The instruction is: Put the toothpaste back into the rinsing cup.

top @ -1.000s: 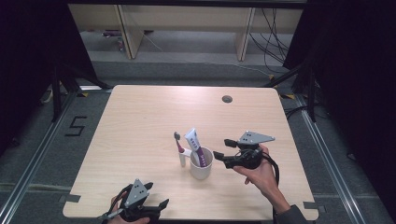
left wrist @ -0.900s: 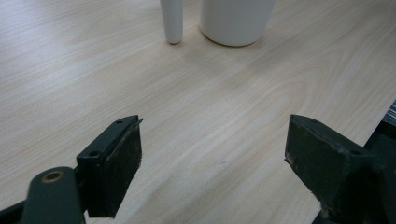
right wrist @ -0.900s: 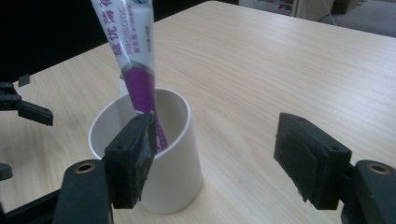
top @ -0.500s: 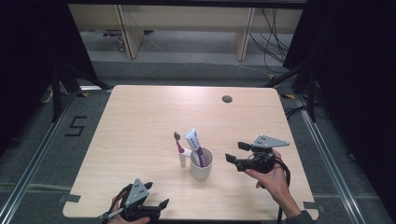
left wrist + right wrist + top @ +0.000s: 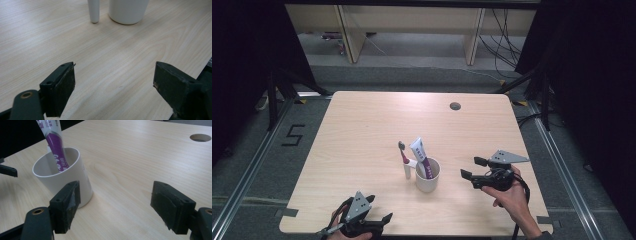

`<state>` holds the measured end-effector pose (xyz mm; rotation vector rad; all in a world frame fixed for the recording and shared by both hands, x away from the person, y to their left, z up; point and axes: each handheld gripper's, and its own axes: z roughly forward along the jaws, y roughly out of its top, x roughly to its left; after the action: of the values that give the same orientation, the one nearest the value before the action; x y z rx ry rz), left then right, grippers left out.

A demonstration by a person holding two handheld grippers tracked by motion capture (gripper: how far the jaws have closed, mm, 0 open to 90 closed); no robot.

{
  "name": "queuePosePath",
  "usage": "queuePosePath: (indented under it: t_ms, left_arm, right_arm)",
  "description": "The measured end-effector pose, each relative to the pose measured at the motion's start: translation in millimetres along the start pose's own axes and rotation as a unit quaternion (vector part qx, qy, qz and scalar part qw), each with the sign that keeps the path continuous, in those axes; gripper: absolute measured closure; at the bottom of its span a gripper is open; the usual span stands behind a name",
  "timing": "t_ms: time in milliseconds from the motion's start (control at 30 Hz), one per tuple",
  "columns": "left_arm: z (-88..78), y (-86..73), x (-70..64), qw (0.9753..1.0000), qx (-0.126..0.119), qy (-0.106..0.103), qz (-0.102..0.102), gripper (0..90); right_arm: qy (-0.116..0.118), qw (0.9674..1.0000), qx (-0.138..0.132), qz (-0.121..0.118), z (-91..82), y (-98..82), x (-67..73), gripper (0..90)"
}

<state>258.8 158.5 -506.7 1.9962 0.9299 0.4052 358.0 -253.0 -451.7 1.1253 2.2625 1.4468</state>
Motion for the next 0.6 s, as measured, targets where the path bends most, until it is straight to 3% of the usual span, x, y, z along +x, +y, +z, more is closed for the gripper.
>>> queuePosePath:
  t_ms: [33,167,200,367,467,500,533,567,600]
  left_arm:
    - [0.0,-0.1,0.1,1.0,0.0,0.0,0.001,17.4]
    - [-1.3,-1.2,0.5,0.9999,0.007,-0.001,0.009,17.4]
    - [0.1,-1.5,-0.2,1.0,-0.003,0.001,0.002,17.4]
    - [-0.2,-1.1,-1.0,1.0,0.003,0.001,0.003,17.4]
    - [0.0,-2.0,-1.6,1.0,0.0,-0.001,0.002,17.4]
    - [-0.2,-2.2,-1.5,1.0,-0.001,0.0,0.0,17.4]
    - [-0.7,-2.1,-0.9,1.0,0.001,0.0,0.002,17.4]
    - [-0.7,-2.2,-0.5,1.0,0.002,0.0,0.001,17.4]
    - [-0.6,-2.2,-0.6,1.0,0.003,0.0,0.0,17.4]
  right_arm:
    - [-0.006,0.9997,-0.008,-0.022,-0.6,-0.2,-3.3,24.5]
    - [-0.003,1.0,0.003,-0.001,-6.8,-5.5,-1.5,24.2]
    - [-0.009,0.9998,-0.005,-0.02,-7.5,-6.6,-4.4,24.2]
    - [-0.012,0.9999,0.003,0.002,-15.7,-13.3,-5.1,23.9]
    - [-0.014,0.9999,-0.002,-0.002,-18.0,-18.7,-8.3,23.5]
    - [-0.012,0.9999,0.005,0.009,-20.2,-19.8,-7.3,23.5]
    - [-0.017,0.9998,0.0,-0.006,-20.8,-21.0,-9.4,23.4]
    - [-0.013,0.9999,0.001,0.009,-20.8,-22.6,-7.3,23.2]
    - [-0.014,0.9999,0.007,0.005,-22.6,-23.9,-7.5,22.7]
